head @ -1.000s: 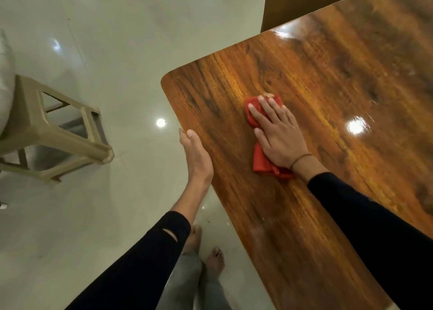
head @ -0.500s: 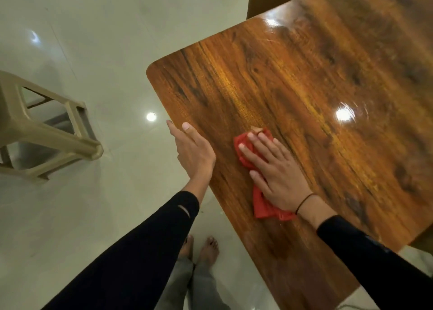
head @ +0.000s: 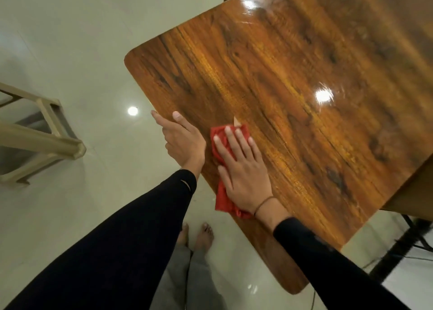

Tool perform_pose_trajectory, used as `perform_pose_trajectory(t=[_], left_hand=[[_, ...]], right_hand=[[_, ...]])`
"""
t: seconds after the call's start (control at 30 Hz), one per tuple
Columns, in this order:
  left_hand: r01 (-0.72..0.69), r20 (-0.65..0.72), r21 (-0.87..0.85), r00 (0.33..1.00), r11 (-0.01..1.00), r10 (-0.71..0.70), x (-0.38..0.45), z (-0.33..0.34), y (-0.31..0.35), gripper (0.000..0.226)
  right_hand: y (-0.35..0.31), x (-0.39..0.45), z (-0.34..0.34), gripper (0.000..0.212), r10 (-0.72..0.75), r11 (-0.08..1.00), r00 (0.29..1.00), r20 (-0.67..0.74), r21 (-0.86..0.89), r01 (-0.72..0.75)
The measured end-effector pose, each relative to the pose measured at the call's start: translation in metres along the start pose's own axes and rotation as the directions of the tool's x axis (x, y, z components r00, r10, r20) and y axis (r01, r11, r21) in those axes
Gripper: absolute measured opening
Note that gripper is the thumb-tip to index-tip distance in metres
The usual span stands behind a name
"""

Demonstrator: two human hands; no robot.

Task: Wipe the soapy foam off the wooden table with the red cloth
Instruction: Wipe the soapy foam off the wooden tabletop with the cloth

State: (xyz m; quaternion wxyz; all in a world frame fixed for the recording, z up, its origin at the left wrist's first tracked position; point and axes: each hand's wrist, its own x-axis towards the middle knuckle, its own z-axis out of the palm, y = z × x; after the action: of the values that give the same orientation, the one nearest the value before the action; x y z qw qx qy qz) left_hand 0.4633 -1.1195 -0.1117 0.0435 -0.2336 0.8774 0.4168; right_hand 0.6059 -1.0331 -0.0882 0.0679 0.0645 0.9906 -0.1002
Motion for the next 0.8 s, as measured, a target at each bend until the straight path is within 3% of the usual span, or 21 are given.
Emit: perform_pose_trajectory(t=[0.2, 0.43, 0.5, 0.63, 0.8], left_hand=[[0.005, 0.011, 0.006, 1.000, 1.000, -0.005, 0.001, 0.000, -0.002, 0.064], [-0.006, 0.016, 0.016, 1.000, 1.000, 0.005, 0.003, 0.002, -0.003, 0.064], [-0.009, 0.018, 0.013, 1.000, 1.000, 0.009, 0.003, 0.002, -0.004, 0.064], [-0.016, -0.013, 0.008, 1.000, 1.000, 0.017, 0.005, 0.006, -0.007, 0.065], [-0.026, -0.038, -0.001, 0.999, 1.000, 0.026, 0.005, 0.009, -0.010, 0.065]], right_hand=[[0.056, -0.077, -0.002, 0.067, 0.155, 0.988, 0.988, 0.026, -0.003, -0.155], [0.103, 0.021, -0.024, 0.066, 0.367, 0.930, 0.926, -0.085, 0.038, -0.366], [0.091, 0.048, -0.023, 0.067, 0.312, 0.950, 0.947, -0.078, 0.015, -0.312], [0.049, 0.062, -0.019, 0.068, 0.061, 0.998, 0.998, -0.006, -0.007, -0.061], [0.018, -0.023, 0.001, 0.071, -0.180, 0.984, 0.983, 0.036, -0.010, 0.180]])
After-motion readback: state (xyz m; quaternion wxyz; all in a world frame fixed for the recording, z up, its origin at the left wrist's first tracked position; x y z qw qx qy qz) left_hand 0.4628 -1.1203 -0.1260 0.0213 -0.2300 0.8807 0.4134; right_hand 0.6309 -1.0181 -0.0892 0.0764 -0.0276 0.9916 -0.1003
